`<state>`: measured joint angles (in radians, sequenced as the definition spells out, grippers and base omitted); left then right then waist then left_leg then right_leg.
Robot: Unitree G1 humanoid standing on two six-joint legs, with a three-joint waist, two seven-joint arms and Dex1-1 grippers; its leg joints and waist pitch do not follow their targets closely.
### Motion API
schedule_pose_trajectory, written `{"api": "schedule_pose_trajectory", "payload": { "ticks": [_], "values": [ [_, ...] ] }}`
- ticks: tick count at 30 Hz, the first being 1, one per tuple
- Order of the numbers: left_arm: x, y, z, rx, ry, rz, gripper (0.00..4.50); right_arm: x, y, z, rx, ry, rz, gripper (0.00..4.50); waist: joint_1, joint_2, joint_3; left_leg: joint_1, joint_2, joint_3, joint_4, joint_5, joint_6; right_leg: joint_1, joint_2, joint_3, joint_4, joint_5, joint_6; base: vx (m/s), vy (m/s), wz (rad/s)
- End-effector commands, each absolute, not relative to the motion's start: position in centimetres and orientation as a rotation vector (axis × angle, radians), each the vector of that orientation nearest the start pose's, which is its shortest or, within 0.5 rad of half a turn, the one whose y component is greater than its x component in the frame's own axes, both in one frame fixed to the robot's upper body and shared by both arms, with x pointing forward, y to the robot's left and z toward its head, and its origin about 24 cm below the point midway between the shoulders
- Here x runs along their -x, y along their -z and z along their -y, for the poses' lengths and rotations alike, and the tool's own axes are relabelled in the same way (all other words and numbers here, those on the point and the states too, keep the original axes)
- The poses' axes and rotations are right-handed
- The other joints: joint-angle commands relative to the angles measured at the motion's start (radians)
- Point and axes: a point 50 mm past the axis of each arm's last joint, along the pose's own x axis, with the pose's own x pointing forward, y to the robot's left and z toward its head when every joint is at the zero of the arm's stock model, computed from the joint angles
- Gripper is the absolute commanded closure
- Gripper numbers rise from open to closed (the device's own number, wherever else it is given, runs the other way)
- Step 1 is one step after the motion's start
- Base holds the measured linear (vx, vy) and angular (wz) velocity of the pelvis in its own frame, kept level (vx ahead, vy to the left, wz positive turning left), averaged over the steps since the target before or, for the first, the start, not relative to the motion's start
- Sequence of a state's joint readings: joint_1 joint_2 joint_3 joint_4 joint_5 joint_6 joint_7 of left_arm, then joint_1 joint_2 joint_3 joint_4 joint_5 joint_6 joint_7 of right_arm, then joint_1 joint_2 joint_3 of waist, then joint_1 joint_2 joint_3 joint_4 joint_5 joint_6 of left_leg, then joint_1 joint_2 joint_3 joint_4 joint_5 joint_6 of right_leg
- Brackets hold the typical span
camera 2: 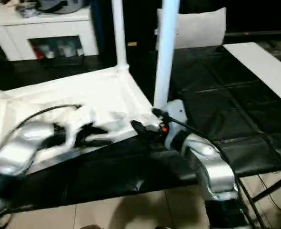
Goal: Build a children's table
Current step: Rotate table base
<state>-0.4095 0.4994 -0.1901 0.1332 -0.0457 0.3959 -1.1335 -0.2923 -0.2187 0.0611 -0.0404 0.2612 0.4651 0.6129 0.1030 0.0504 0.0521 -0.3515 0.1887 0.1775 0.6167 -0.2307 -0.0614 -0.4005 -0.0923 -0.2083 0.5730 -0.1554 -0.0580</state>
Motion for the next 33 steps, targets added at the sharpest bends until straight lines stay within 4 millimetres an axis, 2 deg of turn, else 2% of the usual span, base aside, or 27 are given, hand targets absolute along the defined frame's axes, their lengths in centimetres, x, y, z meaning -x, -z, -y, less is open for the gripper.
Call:
{"api": "schedule_pose_trajectory", "payload": {
  "ticks": [1, 2, 3, 4, 5, 6, 7, 8, 9, 10, 16, 17, 21, 23, 25, 26, 29, 33],
  "values": [
    [-28.7, -8.9, -16.3, -0.385, 1.193, -0.430, 2.16, -29.3, -8.8, 11.8, -0.027, -0.777, -0.157, 0.00, -0.002, -0.004, -0.063, 0.000, 0.064, -0.037, -0.085, -0.112, 0.047, 0.059, -0.098, 0.089, -0.077, -0.354, -0.008, 0.000, 0.000, 0.00],
    [-27.7, -8.8, -17.2, -0.388, 1.187, -0.474, 2.06, -29.9, -8.5, 11.1, -0.005, -0.787, -0.164, 0.00, -0.001, 0.000, -0.062, 0.008, 0.063, -0.034, -0.082, -0.122, 0.041, 0.054, -0.097, 0.090, -0.080, -0.361, -0.010, 0.000, 0.000, 0.00],
    [-26.8, -8.7, -17.7, -0.386, 1.188, -0.518, 1.96, -30.5, -8.3, 10.4, 0.008, -0.801, -0.175, 0.00, -0.002, 0.006, -0.060, 0.005, 0.066, -0.038, -0.085, -0.124, 0.037, 0.056, -0.101, 0.091, -0.073, -0.352, -0.024, 0.000, 0.000, 0.00],
    [-26.3, -8.6, -17.9, -0.382, 1.187, -0.541, 1.96, -30.8, -8.2, 10.1, 0.012, -0.809, -0.183, 0.00, -0.011, 0.002, -0.053, 0.001, 0.065, -0.035, -0.089, -0.148, 0.036, 0.056, -0.095, 0.092, -0.079, -0.365, -0.032, 0.000, 0.000, 0.00],
    [-25.6, -8.4, -18.0, -0.370, 1.186, -0.574, 1.96, -31.4, -8.0, 9.6, 0.034, -0.814, -0.191, 0.00, -0.012, 0.007, -0.053, 0.009, 0.062, -0.035, -0.086, -0.167, 0.028, 0.055, -0.098, 0.093, -0.078, -0.383, -0.037, 0.000, 0.000, 0.00],
    [-25.3, -8.3, -18.0, -0.361, 1.185, -0.590, 1.96, -31.7, -7.9, 9.3, 0.038, -0.814, -0.194, 0.00, -0.018, 0.006, -0.048, 0.006, 0.060, -0.034, -0.089, -0.181, 0.030, 0.055, -0.094, 0.093, -0.084, -0.400, -0.039, 0.000, 0.000, 0.00],
    [-25.2, -8.3, -18.0, -0.358, 1.184, -0.597, 1.96, -31.8, -7.9, 9.3, 0.040, -0.814, -0.195, 0.00, -0.016, 0.007, -0.050, 0.012, 0.062, -0.033, -0.087, -0.191, 0.025, 0.054, -0.097, 0.093, -0.084, -0.410, -0.041, 0.000, 0.000, 0.00],
    [-24.7, -8.2, -18.1, -0.345, 1.171, -0.624, 1.96, -32.4, -7.9, 8.9, 0.031, -0.808, -0.206, 0.00, -0.016, 0.003, -0.047, 0.011, 0.059, -0.032, -0.087, -0.193, 0.029, 0.055, -0.093, 0.093, -0.089, -0.426, -0.031, 0.000, 0.000, 0.00],
    [-24.5, -8.2, -18.1, -0.344, 1.168, -0.630, 1.96, -32.5, -7.9, 8.8, 0.030, -0.807, -0.208, 0.00, -0.016, 0.004, -0.050, 0.013, 0.061, -0.034, -0.087, -0.193, 0.025, 0.056, -0.095, 0.094, -0.083, -0.420, -0.036, 0.000, 0.000, 0.00],
    [-24.3, -8.2, -18.2, -0.343, 1.153, -0.643, 1.96, -32.9, -8.0, 8.5, 0.011, -0.796, -0.207, 0.00, -0.019, 0.005, -0.045, 0.009, 0.061, -0.035, -0.090, -0.197, 0.026, 0.057, -0.093, 0.093, -0.087, -0.428, -0.034, 0.000, 0.000, 0.00],
    [-23.6, -7.5, -19.2, -0.364, 1.080, -0.711, 1.96, -34.4, -8.0, 7.9, 0.005, -0.687, -0.167, 0.00, -0.025, 0.009, -0.051, 0.008, 0.062, -0.036, -0.088, -0.157, 0.020, 0.056, -0.092, 0.100, -0.071, -0.349, -0.055, 0.000, 0.000, 0.00],
    [-23.5, -7.0, -19.7, -0.393, 1.039, -0.744, 1.96, -35.3, -7.8, 8.2, 0.002, -0.561, -0.142, 0.00, -0.028, 0.011, -0.051, 0.008, 0.062, -0.036, -0.089, -0.155, 0.016, 0.055, -0.092, 0.101, -0.068, -0.332, -0.068, 0.000, 0.000, 0.00],
    [-23.8, -6.9, -20.1, -0.421, 0.993, -0.746, 1.96, -35.9, -7.6, 8.9, 0.003, -0.454, -0.129, 0.00, -0.025, 0.014, -0.048, 0.015, 0.060, -0.033, -0.090, -0.191, 0.007, 0.053, -0.090, 0.101, -0.075, -0.361, -0.068, 0.000, 0.000, 0.00],
    [-24.3, -7.1, -20.3, -0.433, 0.949, -0.724, 1.96, -36.6, -7.4, 10.3, 0.008, -0.314, -0.127, 0.00, -0.025, 0.013, -0.049, 0.017, 0.063, -0.034, -0.092, -0.192, 0.000, 0.052, -0.090, 0.102, -0.071, -0.349, -0.068, 0.000, 0.000, 0.00],
    [-24.5, -7.1, -20.3, -0.437, 0.940, -0.718, 1.96, -36.8, -7.3, 10.8, 0.011, -0.272, -0.128, 0.00, -0.023, 0.013, -0.052, 0.016, 0.063, -0.034, -0.091, -0.183, -0.006, 0.053, -0.091, 0.104, -0.065, -0.321, -0.077, 0.000, 0.000, 0.00],
    [-24.6, -7.3, -20.4, -0.444, 0.927, -0.709, 1.96, -37.0, -7.3, 11.5, 0.015, -0.221, -0.126, 0.00, -0.022, 0.011, -0.052, 0.012, 0.062, -0.034, -0.091, -0.175, -0.007, 0.055, -0.091, 0.105, -0.061, -0.302, -0.080, 0.000, 0.000, 0.00],
    [-25.1, -7.5, -20.7, -0.460, 0.886, -0.686, 1.96, -37.6, -7.4, 13.7, 0.029, -0.073, -0.107, 0.00, -0.022, 0.009, -0.054, 0.012, 0.059, -0.032, -0.089, -0.164, -0.004, 0.055, -0.092, 0.106, -0.057, -0.285, -0.089, 0.000, 0.000, 0.00],
    [-25.2, -7.3, -20.8, -0.472, 0.876, -0.685, 1.96, -37.9, -7.6, 14.9, 0.032, -0.014, -0.095, 0.00, -0.018, 0.008, -0.054, 0.010, 0.056, -0.030, -0.086, -0.163, 0.007, 0.057, -0.091, 0.104, -0.059, -0.300, -0.080, 0.000, 0.000, 0.00]
  ]
}}
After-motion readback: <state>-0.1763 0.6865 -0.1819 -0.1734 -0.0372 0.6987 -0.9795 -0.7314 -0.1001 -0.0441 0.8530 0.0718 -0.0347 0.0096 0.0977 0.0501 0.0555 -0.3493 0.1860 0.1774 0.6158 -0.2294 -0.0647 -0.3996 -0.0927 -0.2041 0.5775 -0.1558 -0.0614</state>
